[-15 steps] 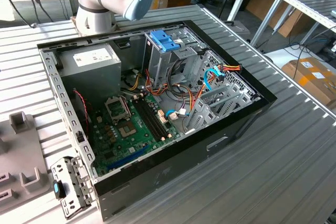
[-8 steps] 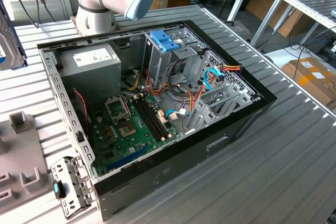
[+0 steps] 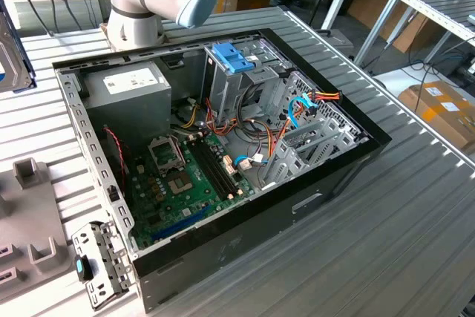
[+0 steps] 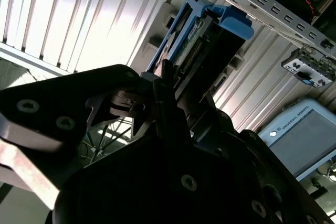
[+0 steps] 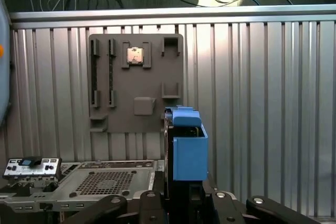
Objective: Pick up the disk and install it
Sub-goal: 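Pick up the disk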
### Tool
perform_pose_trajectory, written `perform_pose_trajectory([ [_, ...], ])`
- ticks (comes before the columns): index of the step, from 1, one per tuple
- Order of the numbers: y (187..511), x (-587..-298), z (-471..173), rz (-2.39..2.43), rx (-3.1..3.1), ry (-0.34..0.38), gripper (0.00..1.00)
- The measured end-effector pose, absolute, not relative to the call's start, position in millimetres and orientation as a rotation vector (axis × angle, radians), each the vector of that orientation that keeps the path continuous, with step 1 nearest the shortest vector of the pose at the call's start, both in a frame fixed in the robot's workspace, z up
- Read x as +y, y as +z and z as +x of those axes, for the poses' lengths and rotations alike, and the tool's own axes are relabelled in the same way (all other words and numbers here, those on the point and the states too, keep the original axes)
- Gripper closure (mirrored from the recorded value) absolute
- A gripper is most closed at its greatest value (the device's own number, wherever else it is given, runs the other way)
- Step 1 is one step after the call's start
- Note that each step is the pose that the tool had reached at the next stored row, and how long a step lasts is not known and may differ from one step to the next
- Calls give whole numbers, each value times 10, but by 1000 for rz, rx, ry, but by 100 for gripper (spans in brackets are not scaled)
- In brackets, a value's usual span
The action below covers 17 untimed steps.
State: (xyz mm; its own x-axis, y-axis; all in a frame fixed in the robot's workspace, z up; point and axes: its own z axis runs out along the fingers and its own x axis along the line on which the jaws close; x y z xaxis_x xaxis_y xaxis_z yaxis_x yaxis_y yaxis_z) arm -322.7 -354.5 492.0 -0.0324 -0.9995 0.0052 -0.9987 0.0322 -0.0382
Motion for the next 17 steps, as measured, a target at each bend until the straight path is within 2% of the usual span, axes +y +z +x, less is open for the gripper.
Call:
perform_pose_trajectory([
  [8,4923,-3545,-3197,-2173,2244,-41,65],
  [17,4912,-3545,-2836,-2171,2249,-24,65],
])
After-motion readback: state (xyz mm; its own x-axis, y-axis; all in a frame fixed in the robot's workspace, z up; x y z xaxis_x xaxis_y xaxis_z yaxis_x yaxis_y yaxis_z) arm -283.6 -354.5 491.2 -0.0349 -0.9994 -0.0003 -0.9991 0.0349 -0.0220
